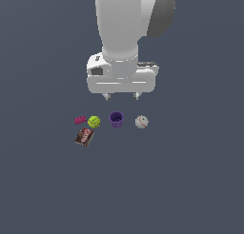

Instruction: Pick up a designated object from a clutter of objects.

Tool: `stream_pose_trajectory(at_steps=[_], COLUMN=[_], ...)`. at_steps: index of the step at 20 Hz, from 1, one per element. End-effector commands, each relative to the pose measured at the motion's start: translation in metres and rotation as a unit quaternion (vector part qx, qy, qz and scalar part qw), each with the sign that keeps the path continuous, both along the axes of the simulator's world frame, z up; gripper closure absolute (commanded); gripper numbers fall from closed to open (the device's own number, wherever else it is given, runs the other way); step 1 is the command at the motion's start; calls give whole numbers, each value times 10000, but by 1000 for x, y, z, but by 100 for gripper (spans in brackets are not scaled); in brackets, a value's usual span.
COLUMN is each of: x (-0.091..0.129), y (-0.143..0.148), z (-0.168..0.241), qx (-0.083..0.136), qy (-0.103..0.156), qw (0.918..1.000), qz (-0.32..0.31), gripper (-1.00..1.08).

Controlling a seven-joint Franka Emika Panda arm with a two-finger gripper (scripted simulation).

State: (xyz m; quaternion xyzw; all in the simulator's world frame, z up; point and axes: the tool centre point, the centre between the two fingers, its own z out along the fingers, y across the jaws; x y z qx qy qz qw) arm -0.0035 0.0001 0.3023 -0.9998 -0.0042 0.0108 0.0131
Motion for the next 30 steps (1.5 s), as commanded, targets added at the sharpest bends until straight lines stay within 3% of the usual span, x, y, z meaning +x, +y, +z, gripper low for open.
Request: stream_pose_trajectory(at_steps=[1,17,30], x=[0,1,-3], y=[0,6,29], z=[0,-4,-45], qx=[0,28,6], qy=[0,-21,-10], qw=[10000,10000,9979], qz=[0,72,-643], gripper=[-92,-92,-92])
